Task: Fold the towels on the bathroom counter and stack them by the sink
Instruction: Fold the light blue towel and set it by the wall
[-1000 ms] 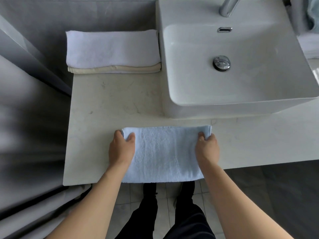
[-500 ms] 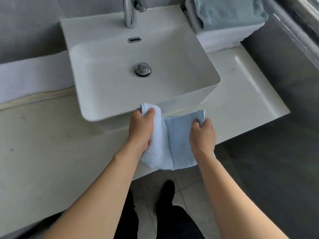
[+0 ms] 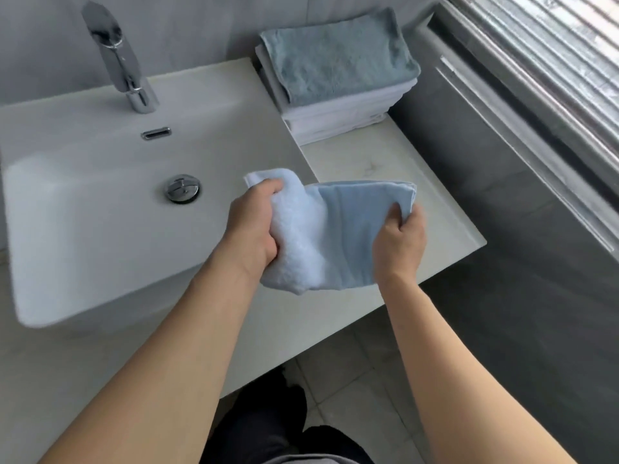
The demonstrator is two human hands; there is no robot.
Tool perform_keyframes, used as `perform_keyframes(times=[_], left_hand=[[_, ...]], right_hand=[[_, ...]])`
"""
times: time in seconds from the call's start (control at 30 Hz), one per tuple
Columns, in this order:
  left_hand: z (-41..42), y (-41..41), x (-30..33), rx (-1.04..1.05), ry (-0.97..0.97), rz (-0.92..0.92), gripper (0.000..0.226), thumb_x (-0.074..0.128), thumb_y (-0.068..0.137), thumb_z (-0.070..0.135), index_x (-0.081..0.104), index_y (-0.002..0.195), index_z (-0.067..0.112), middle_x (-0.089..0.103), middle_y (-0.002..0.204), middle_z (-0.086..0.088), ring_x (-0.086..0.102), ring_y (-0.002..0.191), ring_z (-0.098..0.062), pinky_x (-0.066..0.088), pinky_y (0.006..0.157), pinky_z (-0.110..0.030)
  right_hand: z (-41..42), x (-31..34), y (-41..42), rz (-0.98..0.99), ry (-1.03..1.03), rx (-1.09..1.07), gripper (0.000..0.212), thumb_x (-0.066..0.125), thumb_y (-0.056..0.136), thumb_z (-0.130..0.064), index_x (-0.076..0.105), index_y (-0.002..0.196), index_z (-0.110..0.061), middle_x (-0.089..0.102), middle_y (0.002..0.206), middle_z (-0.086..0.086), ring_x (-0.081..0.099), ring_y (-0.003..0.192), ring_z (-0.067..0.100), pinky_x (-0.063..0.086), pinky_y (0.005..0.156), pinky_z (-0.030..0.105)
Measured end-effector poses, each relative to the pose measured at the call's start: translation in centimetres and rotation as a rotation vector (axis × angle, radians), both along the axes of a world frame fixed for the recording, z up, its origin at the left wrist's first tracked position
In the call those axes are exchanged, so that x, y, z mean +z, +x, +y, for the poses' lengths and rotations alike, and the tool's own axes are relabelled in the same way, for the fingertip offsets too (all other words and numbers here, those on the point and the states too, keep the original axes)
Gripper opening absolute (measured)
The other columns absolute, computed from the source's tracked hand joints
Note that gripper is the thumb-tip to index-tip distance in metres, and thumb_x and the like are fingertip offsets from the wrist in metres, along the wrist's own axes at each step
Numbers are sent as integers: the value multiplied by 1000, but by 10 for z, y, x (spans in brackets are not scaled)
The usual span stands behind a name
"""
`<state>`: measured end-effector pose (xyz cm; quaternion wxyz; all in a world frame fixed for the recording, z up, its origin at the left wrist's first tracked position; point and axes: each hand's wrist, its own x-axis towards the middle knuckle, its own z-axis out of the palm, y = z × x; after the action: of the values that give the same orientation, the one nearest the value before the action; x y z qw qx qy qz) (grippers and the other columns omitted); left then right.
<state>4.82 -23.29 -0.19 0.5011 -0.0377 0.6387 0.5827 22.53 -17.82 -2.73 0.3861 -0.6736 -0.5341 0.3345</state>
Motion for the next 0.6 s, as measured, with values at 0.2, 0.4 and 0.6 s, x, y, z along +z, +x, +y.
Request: perform_keyframes(times=[0.2, 0.4, 0.6], left_hand=[[78, -18, 10, 50, 140, 51, 24, 65, 84, 17, 67, 107, 11, 74, 97, -11, 73, 87, -26, 61, 75, -43], [145, -26, 7, 129, 235, 216, 24, 62, 87, 10, 61, 111, 5, 73, 102, -13, 73, 87, -24, 62, 75, -41], [206, -38, 11, 219, 224, 266, 27, 63, 88, 13, 61, 115, 7, 73, 105, -10, 73, 89, -22, 61, 74, -37]], right_hand=[[70, 17, -16, 24, 120, -82, 12, 39, 101, -31, 46, 92, -30, 52, 77, -15, 50, 69, -6, 34, 57, 10], [148, 19, -25, 76, 149, -136, 10, 40, 101, -35, 48, 96, -31, 55, 78, -16, 51, 69, -8, 37, 59, 7], [231, 16, -42, 132, 140, -67, 18, 41, 100, -33, 54, 105, -21, 56, 77, -16, 52, 68, -7, 38, 60, 10]])
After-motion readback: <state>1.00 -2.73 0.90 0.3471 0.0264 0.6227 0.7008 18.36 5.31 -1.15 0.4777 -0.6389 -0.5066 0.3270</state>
